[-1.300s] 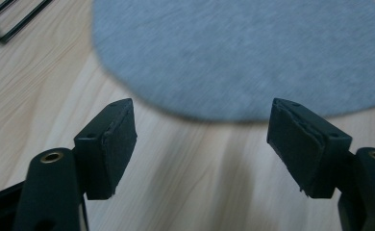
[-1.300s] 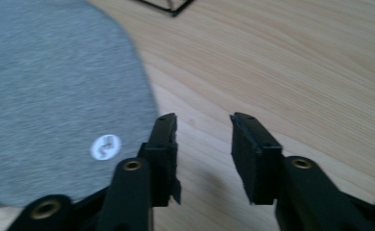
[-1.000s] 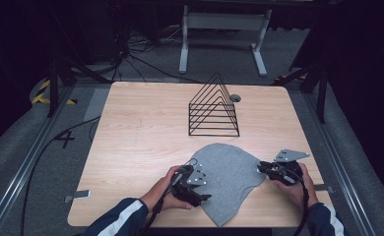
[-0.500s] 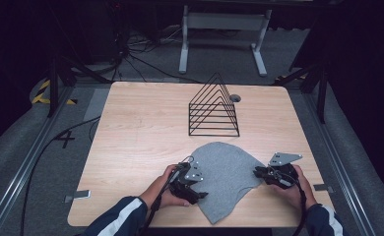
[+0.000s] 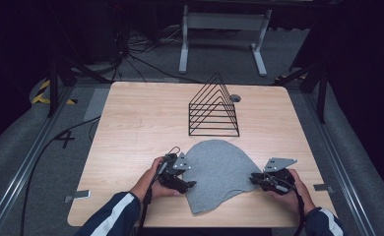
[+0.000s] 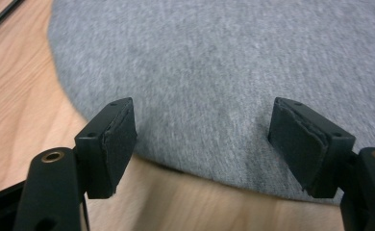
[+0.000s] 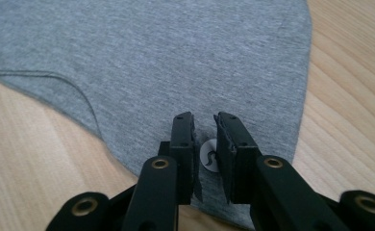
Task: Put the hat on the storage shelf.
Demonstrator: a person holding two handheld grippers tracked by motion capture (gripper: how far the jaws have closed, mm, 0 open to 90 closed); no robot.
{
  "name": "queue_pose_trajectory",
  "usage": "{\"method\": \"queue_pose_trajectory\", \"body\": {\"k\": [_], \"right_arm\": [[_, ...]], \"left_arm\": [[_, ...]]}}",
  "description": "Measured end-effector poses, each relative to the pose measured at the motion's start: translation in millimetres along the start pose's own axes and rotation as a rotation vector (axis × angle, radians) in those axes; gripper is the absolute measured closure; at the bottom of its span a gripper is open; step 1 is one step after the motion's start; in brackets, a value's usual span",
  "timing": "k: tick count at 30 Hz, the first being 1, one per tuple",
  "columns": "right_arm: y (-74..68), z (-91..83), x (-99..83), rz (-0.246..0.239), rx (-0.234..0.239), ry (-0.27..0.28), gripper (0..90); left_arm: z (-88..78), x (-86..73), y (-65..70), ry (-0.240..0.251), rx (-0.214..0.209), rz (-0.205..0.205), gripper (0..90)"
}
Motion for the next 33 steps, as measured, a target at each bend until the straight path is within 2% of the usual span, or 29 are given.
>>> {"method": "queue_pose_trajectory", "body": {"k": [3,5,14,19,20,24,26,27,29,30,31,33], "right_arm": [[-5.6,0.8,1.3,-0.004,0.019,-0.008,77.4],[-9.1,1.3,2.1,-0.006,0.028,-0.014,77.3],[-23.7,4.5,5.6,-0.033,0.047,-0.029,77.1],[-30.0,5.9,6.9,-0.039,0.067,-0.032,77.1],[-34.0,6.9,7.9,-0.045,0.075,-0.035,76.9],[-42.4,9.5,10.2,-0.063,0.1,-0.038,76.2],[-45.0,10.0,11.4,-0.069,0.107,-0.045,73.8],[-45.0,10.0,11.4,-0.069,0.107,-0.045,73.8],[-43.9,7.8,14.2,-0.074,0.094,-0.049,64.9],[-40.6,5.0,16.5,-0.072,0.074,-0.038,64.4],[-40.6,5.0,16.5,-0.072,0.074,-0.038,64.4],[-24.4,-7.5,29.3,-0.034,0.028,0.041,57.2]], "left_arm": [[-0.8,-3.6,-8.5,-0.003,0.007,-0.041,25.2],[-1.5,-5.2,-13.1,-0.003,0.016,-0.053,25.2],[-3.4,-9.1,-24.2,-0.002,0.054,-0.073,25.2],[-4.3,-11.2,-31.8,-0.009,0.058,-0.097,25.2],[-4.8,-13.1,-36.0,-0.012,0.057,-0.117,25.1],[-6.2,-16.2,-42.2,-0.016,0.055,-0.141,24.9],[-7.0,-16.6,-42.9,-0.019,0.057,-0.141,24.9],[-7.0,-16.6,-42.9,-0.019,0.057,-0.141,24.8],[-8.9,-15.7,-43.3,-0.028,0.073,-0.125,25.0],[-10.0,-14.9,-43.8,-0.017,0.081,-0.126,25.8],[-10.0,-14.9,-43.8,-0.017,0.081,-0.126,27.0],[-11.2,-11.8,-48.4,-0.012,0.075,-0.153,27.0]]}}
Point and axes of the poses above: each handheld gripper's, and its own axes: z roughly forward along the jaws, x roughly out of its top, y roughly to its right, the point moved 2 cm from there along z, roughly forward along the jaws, and after that the axes turned 6 degrees about x, right-handed, at the moved point
